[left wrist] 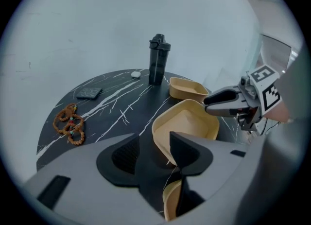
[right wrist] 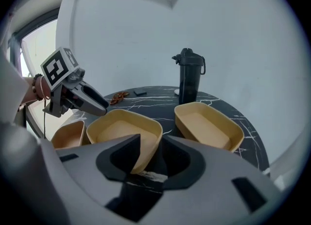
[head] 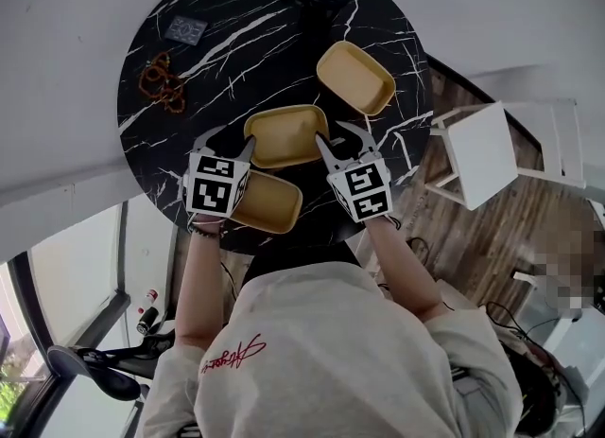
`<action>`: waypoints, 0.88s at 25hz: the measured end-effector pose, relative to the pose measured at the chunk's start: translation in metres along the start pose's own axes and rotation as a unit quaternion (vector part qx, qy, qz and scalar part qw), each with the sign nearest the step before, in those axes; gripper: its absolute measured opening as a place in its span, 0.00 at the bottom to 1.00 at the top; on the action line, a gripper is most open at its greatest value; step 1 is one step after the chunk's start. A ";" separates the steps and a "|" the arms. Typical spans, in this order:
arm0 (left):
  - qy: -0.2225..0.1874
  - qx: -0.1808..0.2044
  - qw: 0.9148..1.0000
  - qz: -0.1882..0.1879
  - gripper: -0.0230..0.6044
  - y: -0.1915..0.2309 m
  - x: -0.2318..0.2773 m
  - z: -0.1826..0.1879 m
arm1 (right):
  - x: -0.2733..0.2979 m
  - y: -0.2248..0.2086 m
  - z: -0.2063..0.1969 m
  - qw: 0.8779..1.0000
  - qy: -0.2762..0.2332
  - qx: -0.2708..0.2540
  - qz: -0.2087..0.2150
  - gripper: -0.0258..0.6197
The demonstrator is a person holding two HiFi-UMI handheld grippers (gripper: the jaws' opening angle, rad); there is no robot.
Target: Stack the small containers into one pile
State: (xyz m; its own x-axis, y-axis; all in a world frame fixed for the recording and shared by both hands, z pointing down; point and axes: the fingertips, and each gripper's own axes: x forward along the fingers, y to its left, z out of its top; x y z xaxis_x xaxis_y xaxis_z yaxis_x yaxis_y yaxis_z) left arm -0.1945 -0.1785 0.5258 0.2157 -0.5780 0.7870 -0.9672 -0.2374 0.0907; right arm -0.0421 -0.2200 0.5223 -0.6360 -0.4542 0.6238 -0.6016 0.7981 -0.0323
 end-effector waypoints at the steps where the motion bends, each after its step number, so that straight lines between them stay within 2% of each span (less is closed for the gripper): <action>1: 0.005 -0.004 1.000 -0.004 0.36 0.000 0.003 -0.001 | 0.001 0.000 -0.003 1.000 0.004 0.003 -0.001 0.25; 7: 0.039 -0.006 0.999 -0.026 0.31 -0.005 0.015 -0.010 | 0.006 -0.002 -0.011 1.000 0.020 0.010 -0.010 0.24; 15: 0.054 -0.001 0.998 -0.043 0.27 -0.009 0.023 -0.010 | 0.010 -0.001 -0.013 0.999 0.027 0.013 -0.018 0.19; 17: 0.054 0.003 0.998 -0.043 0.23 -0.012 0.025 -0.010 | 0.009 -0.002 -0.013 0.999 0.024 0.023 -0.018 0.18; 22: 0.044 0.015 0.999 -0.026 0.21 -0.010 0.024 -0.004 | 0.009 -0.003 -0.011 0.999 0.022 0.038 -0.020 0.18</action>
State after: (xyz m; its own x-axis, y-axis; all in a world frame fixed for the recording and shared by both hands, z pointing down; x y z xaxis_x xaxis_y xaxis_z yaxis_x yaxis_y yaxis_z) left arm -0.1803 -0.1864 0.5461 0.2525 -0.4939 0.8320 -0.9499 -0.2903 0.1159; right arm -0.0411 -0.2220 0.5366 -0.5899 -0.4657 0.6596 -0.6623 0.7464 -0.0652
